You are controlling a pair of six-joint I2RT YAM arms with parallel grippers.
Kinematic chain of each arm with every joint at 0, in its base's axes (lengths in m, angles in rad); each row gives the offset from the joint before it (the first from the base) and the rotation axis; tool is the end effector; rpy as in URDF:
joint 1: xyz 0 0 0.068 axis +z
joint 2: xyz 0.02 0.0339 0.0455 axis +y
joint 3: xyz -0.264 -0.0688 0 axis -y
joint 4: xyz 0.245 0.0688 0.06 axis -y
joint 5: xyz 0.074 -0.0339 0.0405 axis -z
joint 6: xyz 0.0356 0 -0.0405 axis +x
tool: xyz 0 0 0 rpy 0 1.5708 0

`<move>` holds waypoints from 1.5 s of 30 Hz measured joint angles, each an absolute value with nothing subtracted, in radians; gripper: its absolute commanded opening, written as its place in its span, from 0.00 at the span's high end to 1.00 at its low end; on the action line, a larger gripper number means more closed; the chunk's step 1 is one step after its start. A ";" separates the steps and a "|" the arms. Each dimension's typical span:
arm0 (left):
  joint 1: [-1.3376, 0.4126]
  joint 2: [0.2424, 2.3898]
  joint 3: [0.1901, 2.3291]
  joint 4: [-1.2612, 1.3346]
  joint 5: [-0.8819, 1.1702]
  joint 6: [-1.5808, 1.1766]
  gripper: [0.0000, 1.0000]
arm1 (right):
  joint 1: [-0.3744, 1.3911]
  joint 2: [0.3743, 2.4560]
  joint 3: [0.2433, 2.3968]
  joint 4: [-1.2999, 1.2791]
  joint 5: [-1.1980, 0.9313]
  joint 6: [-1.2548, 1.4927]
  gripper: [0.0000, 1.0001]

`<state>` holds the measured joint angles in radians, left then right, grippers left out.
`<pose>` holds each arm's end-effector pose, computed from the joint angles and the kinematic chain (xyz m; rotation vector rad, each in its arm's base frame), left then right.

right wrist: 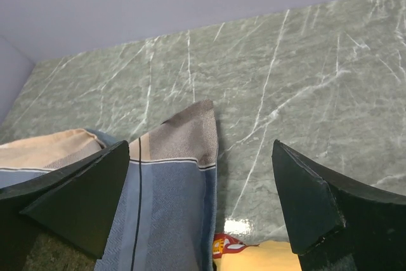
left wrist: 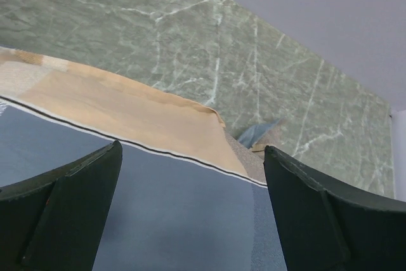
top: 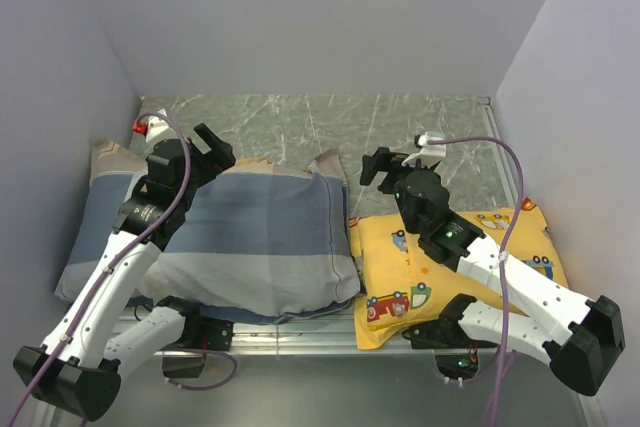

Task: Remove the pillowcase from the pillow

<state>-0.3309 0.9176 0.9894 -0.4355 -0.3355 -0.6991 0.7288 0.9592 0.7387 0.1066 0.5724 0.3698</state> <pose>0.1931 -0.0540 0.3623 -0.5711 1.8443 -0.3685 0.1798 0.1347 0.3228 0.1295 1.6733 0.3486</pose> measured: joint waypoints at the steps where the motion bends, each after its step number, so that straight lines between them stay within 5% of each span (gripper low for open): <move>1: -0.331 0.918 0.990 -0.440 -0.344 -0.701 0.01 | 0.729 0.960 0.739 0.107 0.563 0.366 0.00; 20: -0.310 1.075 1.269 -1.010 -0.666 -1.045 0.01 | 0.740 1.137 0.875 0.001 0.128 0.250 0.00; 31: -0.252 1.094 1.196 -1.187 -0.659 -1.200 0.01 | 0.802 1.343 1.002 -0.128 -0.228 0.184 0.00; 34: -0.239 1.121 1.169 -1.169 -0.644 -1.200 0.16 | 0.813 1.431 1.046 -0.157 -0.278 0.176 0.00; 37: -0.230 1.183 1.164 -1.138 -0.634 -1.196 0.57 | 0.818 1.513 1.090 -0.190 -0.289 0.170 0.10; 40: -0.226 1.224 1.152 -1.075 -0.612 -1.171 0.93 | 0.818 1.555 1.119 -0.203 -0.272 0.168 0.32; 43: -0.224 1.235 1.141 -1.010 -0.588 -1.145 1.00 | 0.818 1.561 1.139 -0.214 -0.237 0.170 0.82; 45: -0.223 1.240 1.143 -0.981 -0.582 -1.131 1.00 | 0.818 1.570 1.164 -0.228 -0.202 0.171 0.96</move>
